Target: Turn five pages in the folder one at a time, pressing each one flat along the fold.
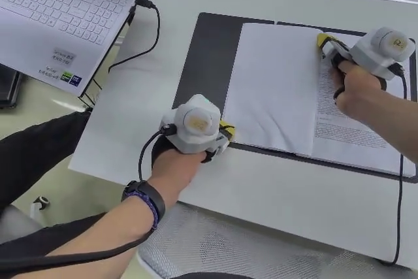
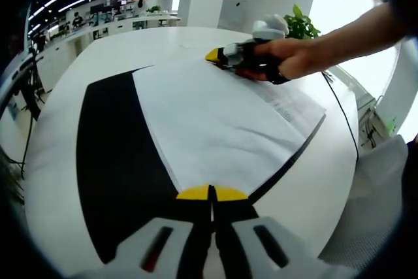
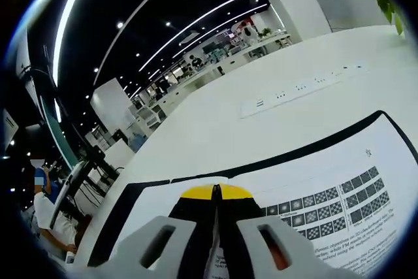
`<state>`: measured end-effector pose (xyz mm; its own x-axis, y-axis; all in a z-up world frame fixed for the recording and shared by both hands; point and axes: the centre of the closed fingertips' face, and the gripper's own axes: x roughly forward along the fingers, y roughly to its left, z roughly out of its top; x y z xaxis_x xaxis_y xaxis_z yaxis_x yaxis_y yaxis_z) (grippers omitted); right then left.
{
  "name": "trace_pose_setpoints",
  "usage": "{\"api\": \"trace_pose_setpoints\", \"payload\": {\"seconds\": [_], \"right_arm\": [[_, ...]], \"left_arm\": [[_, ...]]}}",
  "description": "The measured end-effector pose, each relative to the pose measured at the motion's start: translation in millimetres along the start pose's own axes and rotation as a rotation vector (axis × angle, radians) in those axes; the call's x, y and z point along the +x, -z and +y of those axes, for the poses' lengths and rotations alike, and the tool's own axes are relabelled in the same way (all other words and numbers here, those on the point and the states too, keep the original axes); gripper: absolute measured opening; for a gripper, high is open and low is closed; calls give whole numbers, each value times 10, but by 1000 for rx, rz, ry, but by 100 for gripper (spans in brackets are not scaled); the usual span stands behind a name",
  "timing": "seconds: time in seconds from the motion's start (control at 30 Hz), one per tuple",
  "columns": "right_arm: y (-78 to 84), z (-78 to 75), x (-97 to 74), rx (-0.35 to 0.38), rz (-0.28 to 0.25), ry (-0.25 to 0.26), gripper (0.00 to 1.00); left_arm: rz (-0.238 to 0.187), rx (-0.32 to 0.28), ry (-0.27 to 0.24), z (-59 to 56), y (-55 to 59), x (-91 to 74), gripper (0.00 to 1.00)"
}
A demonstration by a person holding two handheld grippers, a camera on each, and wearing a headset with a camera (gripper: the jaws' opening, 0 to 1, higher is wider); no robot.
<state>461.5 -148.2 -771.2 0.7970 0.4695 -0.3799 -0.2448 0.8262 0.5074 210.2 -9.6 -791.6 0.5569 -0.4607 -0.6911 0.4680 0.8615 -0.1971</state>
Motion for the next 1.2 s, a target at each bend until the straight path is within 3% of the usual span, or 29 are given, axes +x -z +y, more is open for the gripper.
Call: {"api": "trace_pose_setpoints", "payload": {"seconds": [0.33, 0.53, 0.57, 0.63, 0.7, 0.93, 1.2], "right_arm": [[19, -96, 51, -5, 11, 4, 0], [99, -103, -4, -43, 34, -44, 0], [157, -74, -127, -74, 39, -55, 0], [166, -80, -126, -73, 42, -64, 0], [253, 25, -288, -104, 51, -80, 0], [395, 245, -580, -117, 62, -122, 0], [532, 358, -826, -114, 64, -178, 0]], "left_arm": [[0, 2, 0, -8, -2, 12, 0], [-5, 2, 3, -7, -3, 10, 0], [-6, 2, 5, -7, -3, 10, 0], [-7, 4, 6, -6, -3, 11, 0], [-7, 6, 5, -2, -2, 15, 0], [-10, 6, 6, 10, 0, 26, 0], [-14, 7, 4, 19, -1, 39, 0]]}}
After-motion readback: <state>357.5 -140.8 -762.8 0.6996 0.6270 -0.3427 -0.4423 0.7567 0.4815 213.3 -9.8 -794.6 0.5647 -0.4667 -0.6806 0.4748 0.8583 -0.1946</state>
